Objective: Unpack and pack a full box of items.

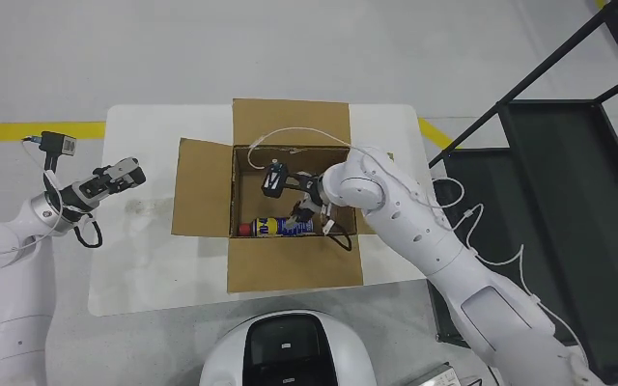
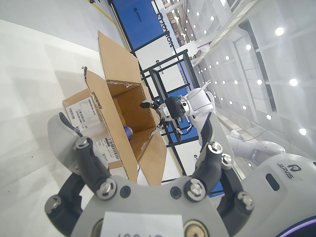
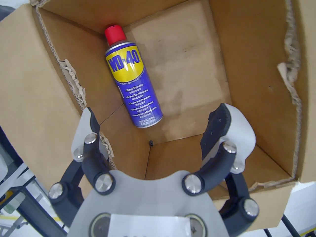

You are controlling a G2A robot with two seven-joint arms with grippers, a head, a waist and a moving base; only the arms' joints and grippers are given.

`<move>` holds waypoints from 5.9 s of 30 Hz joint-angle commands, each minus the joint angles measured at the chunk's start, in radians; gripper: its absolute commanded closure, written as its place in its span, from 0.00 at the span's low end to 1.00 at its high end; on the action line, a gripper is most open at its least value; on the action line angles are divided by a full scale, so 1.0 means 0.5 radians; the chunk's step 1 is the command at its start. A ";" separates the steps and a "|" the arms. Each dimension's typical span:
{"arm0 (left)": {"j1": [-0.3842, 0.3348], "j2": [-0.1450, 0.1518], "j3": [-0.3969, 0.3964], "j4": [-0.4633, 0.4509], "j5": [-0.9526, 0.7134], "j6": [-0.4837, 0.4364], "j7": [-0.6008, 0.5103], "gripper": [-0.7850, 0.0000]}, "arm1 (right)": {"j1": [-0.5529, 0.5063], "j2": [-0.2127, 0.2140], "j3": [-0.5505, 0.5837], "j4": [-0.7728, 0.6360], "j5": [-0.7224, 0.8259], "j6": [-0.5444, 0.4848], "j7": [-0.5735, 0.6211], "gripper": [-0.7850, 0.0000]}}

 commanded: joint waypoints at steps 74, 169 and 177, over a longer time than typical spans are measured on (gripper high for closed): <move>0.000 0.000 0.000 0.000 0.000 0.000 0.000 0.00 | 0.776 -0.573 -0.757 1.742 0.138 -0.427 -0.662 1.00; 0.000 0.000 0.000 0.000 0.000 0.000 0.000 0.00 | 0.572 -0.365 -0.335 1.225 0.016 -0.307 -0.752 1.00; 0.000 0.000 0.000 0.000 0.000 0.000 0.000 0.00 | 0.096 -0.071 0.177 0.448 -0.011 -0.554 -0.730 1.00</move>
